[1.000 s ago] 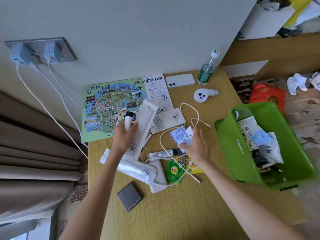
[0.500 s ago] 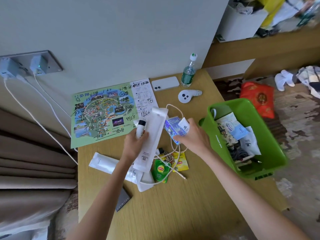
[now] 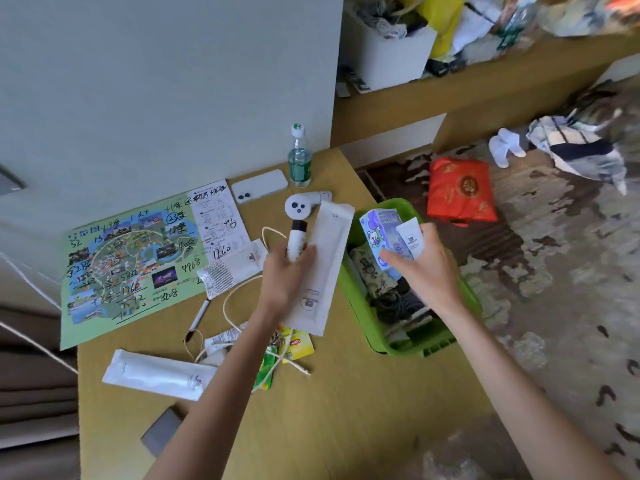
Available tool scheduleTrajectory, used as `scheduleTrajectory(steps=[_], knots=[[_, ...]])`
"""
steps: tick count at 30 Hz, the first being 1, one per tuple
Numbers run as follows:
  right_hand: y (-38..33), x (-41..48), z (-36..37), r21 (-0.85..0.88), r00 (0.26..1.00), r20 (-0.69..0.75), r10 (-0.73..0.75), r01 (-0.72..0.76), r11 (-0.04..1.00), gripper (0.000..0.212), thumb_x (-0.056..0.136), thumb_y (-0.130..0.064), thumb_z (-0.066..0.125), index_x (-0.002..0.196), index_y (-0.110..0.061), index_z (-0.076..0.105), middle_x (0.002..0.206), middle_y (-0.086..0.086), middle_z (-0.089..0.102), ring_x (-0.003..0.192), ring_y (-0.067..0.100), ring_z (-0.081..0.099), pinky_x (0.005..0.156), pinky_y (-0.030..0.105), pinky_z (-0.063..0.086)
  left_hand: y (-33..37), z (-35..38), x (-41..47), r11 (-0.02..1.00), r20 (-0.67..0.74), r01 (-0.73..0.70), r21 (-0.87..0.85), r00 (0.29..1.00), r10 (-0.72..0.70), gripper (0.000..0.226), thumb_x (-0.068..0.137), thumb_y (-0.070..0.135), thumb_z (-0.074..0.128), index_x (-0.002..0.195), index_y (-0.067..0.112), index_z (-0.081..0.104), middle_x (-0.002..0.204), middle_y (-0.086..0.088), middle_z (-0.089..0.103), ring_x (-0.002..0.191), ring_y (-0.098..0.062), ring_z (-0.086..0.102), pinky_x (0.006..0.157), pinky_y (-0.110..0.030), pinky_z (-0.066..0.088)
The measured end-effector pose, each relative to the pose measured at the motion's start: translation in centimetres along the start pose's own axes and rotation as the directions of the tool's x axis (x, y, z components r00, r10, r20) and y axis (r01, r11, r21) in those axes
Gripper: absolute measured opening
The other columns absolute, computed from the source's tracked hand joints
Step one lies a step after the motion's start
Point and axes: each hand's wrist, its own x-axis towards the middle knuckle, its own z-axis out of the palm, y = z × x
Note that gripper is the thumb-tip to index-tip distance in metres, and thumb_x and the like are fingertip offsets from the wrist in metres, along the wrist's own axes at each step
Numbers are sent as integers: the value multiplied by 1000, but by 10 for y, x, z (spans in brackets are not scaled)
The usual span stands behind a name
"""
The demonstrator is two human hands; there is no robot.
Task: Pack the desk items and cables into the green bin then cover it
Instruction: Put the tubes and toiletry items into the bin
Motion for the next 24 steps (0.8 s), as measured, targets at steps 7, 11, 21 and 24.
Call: scheduleTrajectory(steps=[7,11,21,24], knots=[[32,25,20,-303,987,162,4,46,952,50,82,-37,74,112,-6,49,110,11,58,102,30,58,66,30,39,18,45,-1,999,-45,36,11,998,-36,18,90,26,64,84,10,58,80,-11,65,70,-24,61,65,-42,52],[48,21,8,-306,955,199,-220,274,912,26,90,-10,63,114,-12,52,106,2,59,93,18,57,59,19,36,19,58,0,998,-39,13,61,999,-11,16,90,25,65,83,12,58,78,-6,64,69,-20,60,61,-36,49],[70,17,-22,-179,573,800,-177,510,841,38,87,-4,67,119,-25,65,113,-6,65,96,12,63,78,33,55,23,74,11,969,-26,-92,231,995,101,15,90,32,63,79,27,56,71,9,60,59,-4,54,51,-15,39],[67,27,-35,-37,702,590,-398,516,856,23,90,-6,64,109,-18,69,106,-5,69,88,8,65,76,35,57,22,81,9,921,78,-177,346,984,159,21,92,29,63,86,9,56,72,-1,58,60,-12,49,54,-27,37]])
